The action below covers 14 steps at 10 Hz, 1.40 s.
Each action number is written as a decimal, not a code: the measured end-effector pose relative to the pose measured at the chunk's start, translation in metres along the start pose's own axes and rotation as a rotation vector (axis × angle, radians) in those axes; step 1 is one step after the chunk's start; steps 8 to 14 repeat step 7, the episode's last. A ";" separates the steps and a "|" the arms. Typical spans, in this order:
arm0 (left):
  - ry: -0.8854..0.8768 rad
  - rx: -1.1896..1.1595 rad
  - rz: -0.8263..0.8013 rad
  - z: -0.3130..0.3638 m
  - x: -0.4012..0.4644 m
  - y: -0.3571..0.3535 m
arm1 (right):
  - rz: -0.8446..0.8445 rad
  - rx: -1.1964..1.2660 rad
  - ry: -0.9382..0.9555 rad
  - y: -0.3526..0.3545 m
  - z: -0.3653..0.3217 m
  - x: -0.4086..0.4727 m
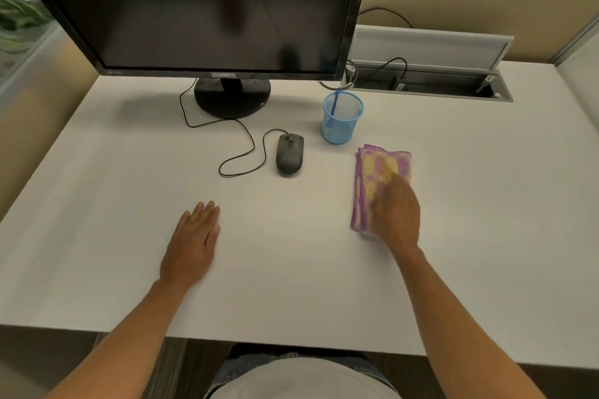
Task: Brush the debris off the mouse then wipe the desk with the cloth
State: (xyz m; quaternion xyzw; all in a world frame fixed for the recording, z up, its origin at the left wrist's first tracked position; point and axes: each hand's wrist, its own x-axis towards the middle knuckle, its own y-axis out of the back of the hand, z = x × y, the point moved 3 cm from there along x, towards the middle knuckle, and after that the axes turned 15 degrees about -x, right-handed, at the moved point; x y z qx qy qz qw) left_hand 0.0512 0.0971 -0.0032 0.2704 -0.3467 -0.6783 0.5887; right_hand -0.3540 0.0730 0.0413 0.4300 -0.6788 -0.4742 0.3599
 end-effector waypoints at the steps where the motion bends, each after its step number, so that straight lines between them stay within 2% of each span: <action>1: 0.017 0.009 -0.017 -0.003 0.002 -0.001 | -0.045 -0.105 0.038 -0.016 0.000 -0.022; 3: 0.030 -0.003 -0.013 0.003 0.005 -0.002 | -0.087 -0.253 0.089 -0.019 0.012 -0.028; 4: -0.004 -0.014 -0.015 0.011 0.013 -0.004 | -0.047 -0.292 0.078 -0.015 0.011 -0.027; 5: -0.034 -0.025 -0.013 0.024 0.029 -0.003 | 0.008 -0.266 0.086 -0.011 -0.012 -0.032; 6: -0.082 -0.041 0.001 0.036 0.049 -0.001 | 0.051 -0.240 0.199 -0.015 -0.052 -0.037; 7: -0.094 -0.022 -0.020 0.046 0.066 -0.004 | -0.010 -0.216 0.234 -0.025 -0.084 -0.040; 14: -0.094 -0.022 -0.020 0.046 0.066 -0.004 | -0.010 -0.216 0.234 -0.025 -0.084 -0.040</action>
